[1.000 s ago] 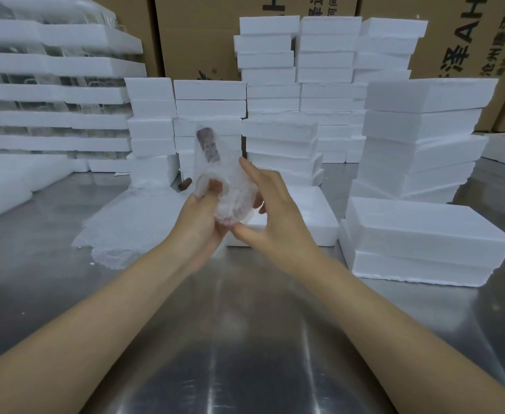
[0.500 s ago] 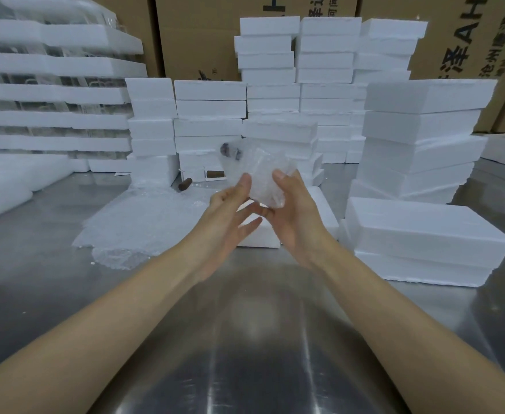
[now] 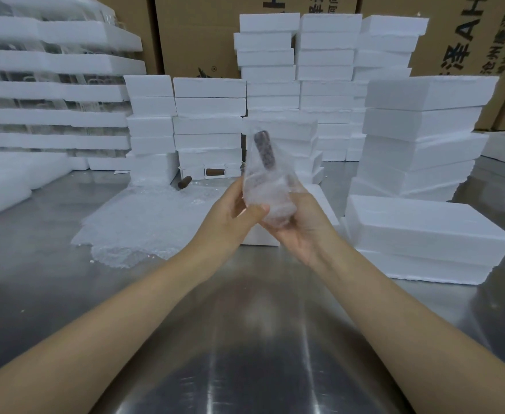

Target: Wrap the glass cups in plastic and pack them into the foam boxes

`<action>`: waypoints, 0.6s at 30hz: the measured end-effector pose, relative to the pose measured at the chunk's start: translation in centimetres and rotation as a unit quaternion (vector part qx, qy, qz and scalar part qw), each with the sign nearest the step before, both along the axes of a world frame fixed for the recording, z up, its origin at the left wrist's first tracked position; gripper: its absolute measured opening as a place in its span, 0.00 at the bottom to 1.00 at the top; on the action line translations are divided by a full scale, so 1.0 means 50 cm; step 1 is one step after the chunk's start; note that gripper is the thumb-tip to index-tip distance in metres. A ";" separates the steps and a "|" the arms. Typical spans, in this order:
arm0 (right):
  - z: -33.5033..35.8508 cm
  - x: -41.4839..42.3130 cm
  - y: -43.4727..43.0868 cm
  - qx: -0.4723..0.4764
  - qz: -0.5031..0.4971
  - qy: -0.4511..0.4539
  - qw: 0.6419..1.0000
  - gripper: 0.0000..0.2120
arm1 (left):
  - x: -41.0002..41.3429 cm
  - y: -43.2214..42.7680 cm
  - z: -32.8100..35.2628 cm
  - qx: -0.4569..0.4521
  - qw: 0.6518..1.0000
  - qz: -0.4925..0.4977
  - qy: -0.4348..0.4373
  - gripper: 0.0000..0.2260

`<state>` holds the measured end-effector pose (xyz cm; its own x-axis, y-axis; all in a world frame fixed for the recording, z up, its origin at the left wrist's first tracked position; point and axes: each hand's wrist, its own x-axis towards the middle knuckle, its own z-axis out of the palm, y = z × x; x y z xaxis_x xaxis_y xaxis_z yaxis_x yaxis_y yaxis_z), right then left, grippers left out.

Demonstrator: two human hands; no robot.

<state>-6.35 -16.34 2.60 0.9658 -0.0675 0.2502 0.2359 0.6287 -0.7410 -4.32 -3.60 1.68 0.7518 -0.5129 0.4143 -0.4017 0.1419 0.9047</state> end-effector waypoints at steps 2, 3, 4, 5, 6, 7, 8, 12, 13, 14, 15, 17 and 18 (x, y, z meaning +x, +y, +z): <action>-0.005 -0.001 0.003 -0.130 -0.122 -0.014 0.984 0.15 | -0.003 -0.004 -0.002 0.021 1.000 0.007 -0.001 0.24; -0.007 -0.004 0.005 -0.197 -0.187 -0.025 0.962 0.13 | -0.003 -0.006 -0.004 0.020 1.000 0.007 0.011 0.22; -0.010 -0.007 0.007 -0.257 -0.231 -0.044 0.937 0.14 | -0.002 -0.008 -0.007 0.013 1.000 0.009 0.021 0.19; -0.011 -0.009 0.011 -0.300 -0.249 -0.065 0.919 0.15 | -0.001 -0.008 -0.008 0.005 0.999 0.020 0.030 0.15; -0.013 -0.012 0.016 -0.322 -0.246 -0.080 0.911 0.14 | 0.000 -0.008 -0.010 -0.004 0.998 0.036 0.042 0.13; -0.015 -0.014 0.021 -0.332 -0.232 -0.085 0.910 0.13 | 0.000 -0.008 -0.011 -0.011 0.997 0.051 0.055 0.14; -0.015 -0.016 0.025 -0.338 -0.217 -0.079 0.912 0.13 | 0.000 -0.007 -0.013 -0.015 0.996 0.066 0.062 0.15; -0.019 -0.020 0.035 -0.360 -0.156 -0.019 0.920 0.29 | 0.003 -0.007 -0.017 -0.048 0.990 0.121 0.054 0.15; -0.020 -0.022 0.038 -0.372 -0.154 -0.017 0.915 0.30 | 0.004 -0.006 -0.016 -0.050 0.988 0.138 0.045 0.14; -0.021 -0.023 0.040 -0.390 -0.164 -0.018 0.906 0.31 | 0.007 -0.005 -0.017 -0.048 0.986 0.156 0.035 0.13; -0.022 -0.022 0.043 -0.418 -0.186 -0.022 0.889 0.31 | 0.010 -0.003 -0.017 -0.047 0.984 0.172 0.027 0.13; -0.028 -0.022 0.048 -0.489 -0.236 -0.036 0.839 0.32 | 0.017 0.004 -0.017 -0.048 0.976 0.209 0.021 0.16; -0.030 -0.023 0.051 -0.522 -0.251 -0.051 0.814 0.32 | 0.021 0.007 -0.017 -0.051 0.971 0.235 0.014 0.16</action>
<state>-7.48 -13.78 1.08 0.8527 -0.1458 0.5017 0.3630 -0.5251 -0.7697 -3.25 -3.23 0.81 0.9044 -0.0683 0.4212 -0.4194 0.0394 0.9070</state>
